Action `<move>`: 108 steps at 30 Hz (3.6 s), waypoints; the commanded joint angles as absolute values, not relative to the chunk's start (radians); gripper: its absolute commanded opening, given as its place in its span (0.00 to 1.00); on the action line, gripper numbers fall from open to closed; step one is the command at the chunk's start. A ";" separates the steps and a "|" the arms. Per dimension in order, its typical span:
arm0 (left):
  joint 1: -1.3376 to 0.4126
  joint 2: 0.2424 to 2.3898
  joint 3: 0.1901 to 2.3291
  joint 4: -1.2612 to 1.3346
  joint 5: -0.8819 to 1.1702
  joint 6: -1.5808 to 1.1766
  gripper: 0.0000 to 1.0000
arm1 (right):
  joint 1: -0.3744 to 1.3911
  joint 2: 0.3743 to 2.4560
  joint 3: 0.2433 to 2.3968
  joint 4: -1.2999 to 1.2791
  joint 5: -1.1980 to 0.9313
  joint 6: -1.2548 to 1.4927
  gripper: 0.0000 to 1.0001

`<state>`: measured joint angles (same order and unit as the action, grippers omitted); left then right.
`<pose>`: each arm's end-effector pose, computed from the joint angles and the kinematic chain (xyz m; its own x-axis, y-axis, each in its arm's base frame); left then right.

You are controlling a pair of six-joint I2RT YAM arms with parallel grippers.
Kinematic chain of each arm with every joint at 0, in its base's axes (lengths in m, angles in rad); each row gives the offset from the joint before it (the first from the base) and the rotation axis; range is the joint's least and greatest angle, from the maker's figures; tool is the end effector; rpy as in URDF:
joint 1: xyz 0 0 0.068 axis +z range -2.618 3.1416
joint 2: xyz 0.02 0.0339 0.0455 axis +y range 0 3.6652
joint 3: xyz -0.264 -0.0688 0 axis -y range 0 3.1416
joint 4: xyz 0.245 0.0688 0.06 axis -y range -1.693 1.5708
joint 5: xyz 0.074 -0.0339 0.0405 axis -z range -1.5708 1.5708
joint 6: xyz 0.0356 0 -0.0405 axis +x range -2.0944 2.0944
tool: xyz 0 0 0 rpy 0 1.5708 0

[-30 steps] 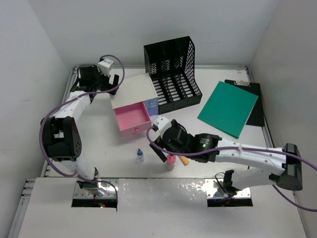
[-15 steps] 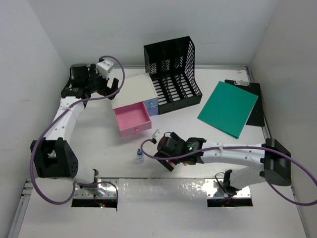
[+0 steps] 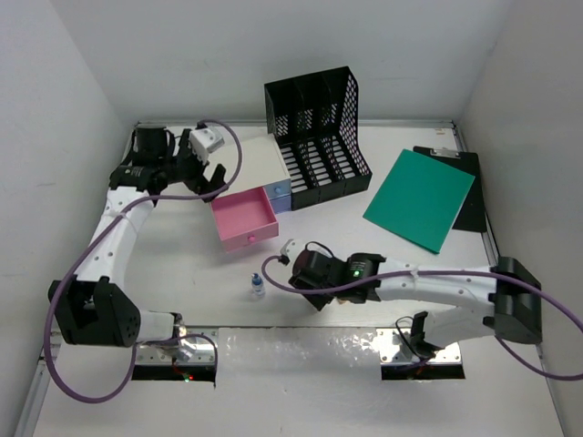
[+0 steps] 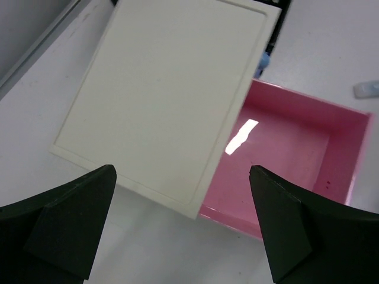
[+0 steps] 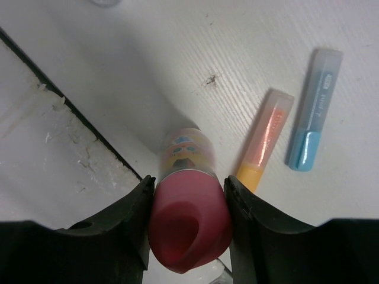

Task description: Organize the desk

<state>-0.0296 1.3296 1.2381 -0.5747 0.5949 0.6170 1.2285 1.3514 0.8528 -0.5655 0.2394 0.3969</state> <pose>0.2870 -0.0285 0.3433 -0.2348 0.4864 -0.8416 0.7366 0.6540 0.1724 0.0949 0.2412 0.2118 -0.6095 -0.5917 -0.5277 -0.6949 0.7191 -0.0036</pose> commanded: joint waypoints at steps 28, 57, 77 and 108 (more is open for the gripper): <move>-0.433 1.115 1.203 -0.611 0.807 0.861 1.00 | 1.014 1.333 1.376 -0.253 0.091 0.236 0.00; -0.410 1.233 1.074 -0.492 0.224 1.248 0.00 | 0.928 1.108 1.141 -0.241 0.204 0.255 0.99; -0.428 1.345 1.170 -0.728 0.164 1.479 0.45 | 0.928 1.055 1.115 -0.321 0.281 0.232 0.99; -0.479 1.378 1.359 -0.838 0.186 1.165 0.96 | 0.927 1.074 1.109 -0.304 0.268 0.215 0.99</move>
<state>-0.4725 1.4208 1.2762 -0.8711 0.1143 1.2335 0.9253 1.1027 1.1221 -0.3424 0.2520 0.2276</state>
